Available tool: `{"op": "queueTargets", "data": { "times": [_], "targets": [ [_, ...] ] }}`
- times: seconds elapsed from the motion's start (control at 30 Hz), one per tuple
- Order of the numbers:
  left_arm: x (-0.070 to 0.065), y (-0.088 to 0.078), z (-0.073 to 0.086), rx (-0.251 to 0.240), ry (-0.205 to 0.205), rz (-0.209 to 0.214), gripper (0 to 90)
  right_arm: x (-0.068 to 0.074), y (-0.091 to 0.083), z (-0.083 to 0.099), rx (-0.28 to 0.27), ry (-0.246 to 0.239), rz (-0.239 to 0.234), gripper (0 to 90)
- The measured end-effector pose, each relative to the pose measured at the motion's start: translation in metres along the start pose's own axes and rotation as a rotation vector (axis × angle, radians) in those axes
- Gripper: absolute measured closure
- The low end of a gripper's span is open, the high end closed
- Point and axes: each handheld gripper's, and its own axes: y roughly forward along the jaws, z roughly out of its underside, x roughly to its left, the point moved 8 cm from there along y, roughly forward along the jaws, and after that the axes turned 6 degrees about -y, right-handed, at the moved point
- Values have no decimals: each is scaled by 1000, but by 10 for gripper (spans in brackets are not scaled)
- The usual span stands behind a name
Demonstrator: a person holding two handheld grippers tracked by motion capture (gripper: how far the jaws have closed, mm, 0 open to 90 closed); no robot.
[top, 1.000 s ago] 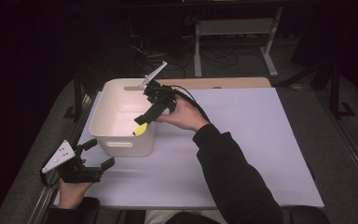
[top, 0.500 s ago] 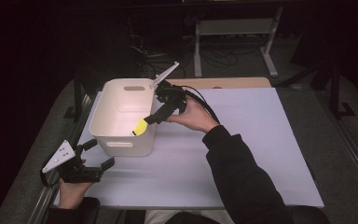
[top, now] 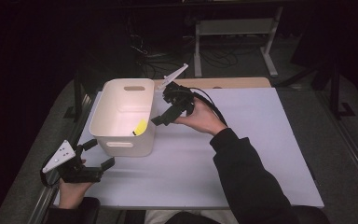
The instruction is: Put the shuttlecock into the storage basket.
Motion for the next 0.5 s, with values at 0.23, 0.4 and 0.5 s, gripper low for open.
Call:
{"op": "queueTargets", "data": {
  "times": [0.23,0.4,0.5],
  "targets": [
    [0,0,0,1,1,2,0,-1,-5,13,7,3,12,0],
    [0,0,0,3,2,2,0,-3,-12,20,3,17,16,0],
    [0,0,0,3,1,1,0,-3,-17,23,-14,23,15,0]
  ]
}}
